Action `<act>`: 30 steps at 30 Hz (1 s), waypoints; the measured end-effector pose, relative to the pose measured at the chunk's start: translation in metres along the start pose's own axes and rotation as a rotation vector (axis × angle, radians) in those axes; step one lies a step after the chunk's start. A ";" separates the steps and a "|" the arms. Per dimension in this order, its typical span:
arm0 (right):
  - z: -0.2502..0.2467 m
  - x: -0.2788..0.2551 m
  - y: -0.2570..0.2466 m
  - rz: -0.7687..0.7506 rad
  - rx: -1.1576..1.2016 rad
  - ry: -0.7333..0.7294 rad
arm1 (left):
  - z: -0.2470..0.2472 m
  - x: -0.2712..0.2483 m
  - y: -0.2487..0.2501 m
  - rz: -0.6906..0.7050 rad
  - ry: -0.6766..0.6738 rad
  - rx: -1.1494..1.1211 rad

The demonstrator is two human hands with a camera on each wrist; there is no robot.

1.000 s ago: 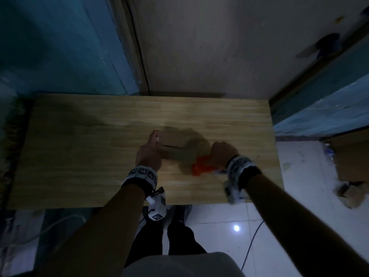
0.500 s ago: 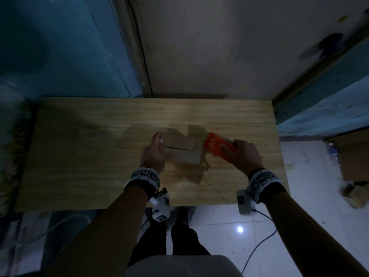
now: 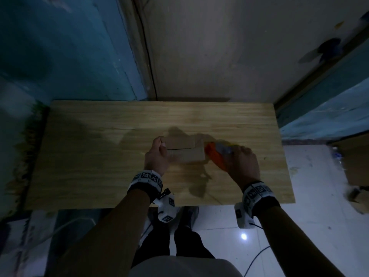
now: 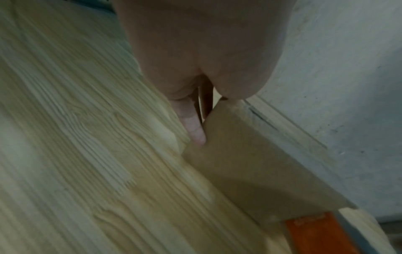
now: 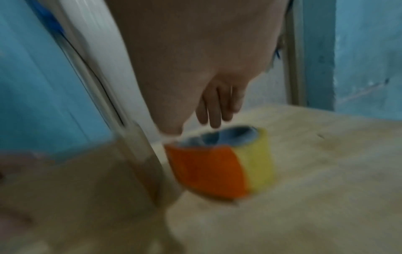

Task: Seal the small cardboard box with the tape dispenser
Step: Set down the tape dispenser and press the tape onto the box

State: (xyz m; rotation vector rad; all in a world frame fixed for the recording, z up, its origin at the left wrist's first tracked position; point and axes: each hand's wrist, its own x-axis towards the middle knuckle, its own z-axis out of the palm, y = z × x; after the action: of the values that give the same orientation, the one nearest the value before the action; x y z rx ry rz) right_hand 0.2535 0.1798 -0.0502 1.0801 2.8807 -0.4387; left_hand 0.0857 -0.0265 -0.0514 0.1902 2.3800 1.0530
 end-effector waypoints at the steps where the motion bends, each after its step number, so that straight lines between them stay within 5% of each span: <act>1: -0.003 0.003 -0.010 0.004 0.037 0.041 | -0.002 0.000 0.000 -0.013 -0.005 -0.009; 5: 0.002 0.013 -0.081 0.049 0.479 -0.043 | -0.005 -0.001 0.002 -0.051 0.001 -0.034; 10: 0.026 0.014 -0.131 0.186 0.518 -0.161 | -0.005 -0.004 0.004 -0.077 0.021 0.053; 23: 0.034 0.011 -0.132 0.272 0.618 -0.091 | 0.014 -0.005 0.015 -0.143 -0.005 -0.029; 30: 0.040 0.013 -0.111 0.283 0.931 -0.065 | 0.021 -0.003 0.008 -0.125 0.031 -0.034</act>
State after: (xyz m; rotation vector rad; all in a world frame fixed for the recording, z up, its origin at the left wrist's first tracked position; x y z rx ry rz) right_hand 0.1690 0.0981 -0.0625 1.4571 2.3647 -1.8293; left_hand 0.0988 -0.0085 -0.0566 0.0125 2.3663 1.0444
